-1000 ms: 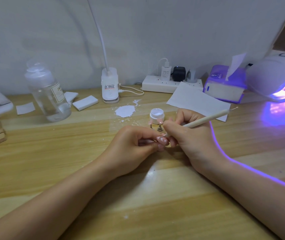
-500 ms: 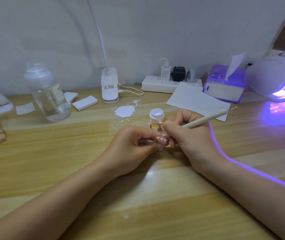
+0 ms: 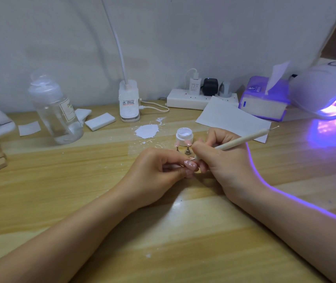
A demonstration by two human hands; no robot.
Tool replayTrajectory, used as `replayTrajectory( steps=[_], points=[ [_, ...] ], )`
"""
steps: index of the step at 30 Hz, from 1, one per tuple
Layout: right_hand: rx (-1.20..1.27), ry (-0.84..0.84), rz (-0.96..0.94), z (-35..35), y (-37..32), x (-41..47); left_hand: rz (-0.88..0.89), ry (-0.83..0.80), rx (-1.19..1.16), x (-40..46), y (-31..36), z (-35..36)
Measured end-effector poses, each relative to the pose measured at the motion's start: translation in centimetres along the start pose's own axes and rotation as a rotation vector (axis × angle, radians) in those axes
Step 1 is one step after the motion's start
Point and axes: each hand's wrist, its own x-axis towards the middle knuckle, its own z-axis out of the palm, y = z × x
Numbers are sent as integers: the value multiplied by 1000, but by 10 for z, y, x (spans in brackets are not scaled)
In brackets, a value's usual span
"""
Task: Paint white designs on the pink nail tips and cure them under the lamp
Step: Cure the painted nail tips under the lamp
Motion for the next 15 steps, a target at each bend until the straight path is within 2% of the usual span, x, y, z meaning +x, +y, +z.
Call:
replayTrajectory(
  steps=[15],
  points=[
    [7, -11, 1, 1, 0, 0, -9, 1, 2, 0, -1, 0]
  ],
)
